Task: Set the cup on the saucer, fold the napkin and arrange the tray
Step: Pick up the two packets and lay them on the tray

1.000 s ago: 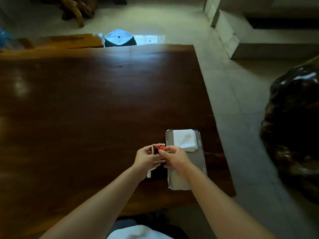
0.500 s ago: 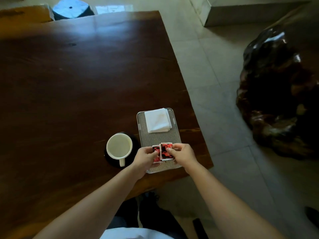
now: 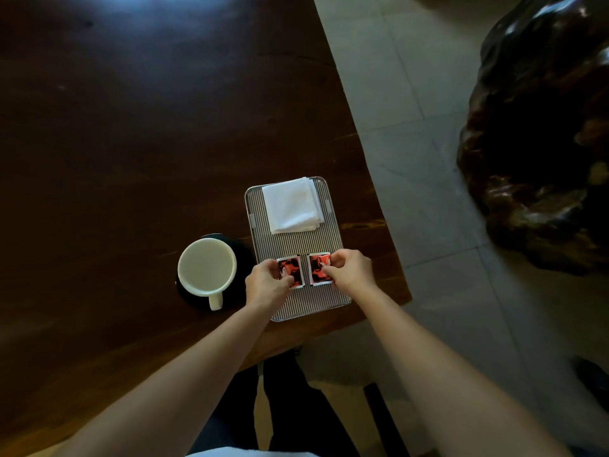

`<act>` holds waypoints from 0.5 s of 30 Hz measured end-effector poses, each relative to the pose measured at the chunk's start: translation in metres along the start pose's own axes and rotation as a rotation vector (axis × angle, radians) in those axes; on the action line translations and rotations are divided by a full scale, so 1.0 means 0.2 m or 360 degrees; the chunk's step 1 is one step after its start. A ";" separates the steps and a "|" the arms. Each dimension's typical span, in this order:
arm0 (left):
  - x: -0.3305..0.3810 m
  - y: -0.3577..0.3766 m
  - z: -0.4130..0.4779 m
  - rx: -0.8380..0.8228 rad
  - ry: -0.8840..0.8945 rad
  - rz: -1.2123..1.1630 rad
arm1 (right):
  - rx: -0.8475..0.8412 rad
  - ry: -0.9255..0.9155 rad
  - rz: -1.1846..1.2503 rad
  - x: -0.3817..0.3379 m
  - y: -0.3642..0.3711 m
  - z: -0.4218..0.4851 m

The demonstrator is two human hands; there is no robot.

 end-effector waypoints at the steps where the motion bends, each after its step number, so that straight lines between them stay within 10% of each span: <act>1: 0.01 0.00 0.00 0.0003 0.0000 0.0018 | 0.0012 0.0000 -0.0031 0.00 0.00 0.00; 15: 0.06 -0.01 -0.07 0.0143 0.0118 0.0618 | 0.0175 -0.0049 -0.0372 -0.02 0.03 -0.04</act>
Point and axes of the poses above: each hand's wrist, its own z-axis towards the middle knuckle, its own y-axis out of the palm, x = y × z, the point moved 3 cm from there along z, towards the middle knuckle, and after that the axes turned 9 degrees about -x, right-handed, at the moved point
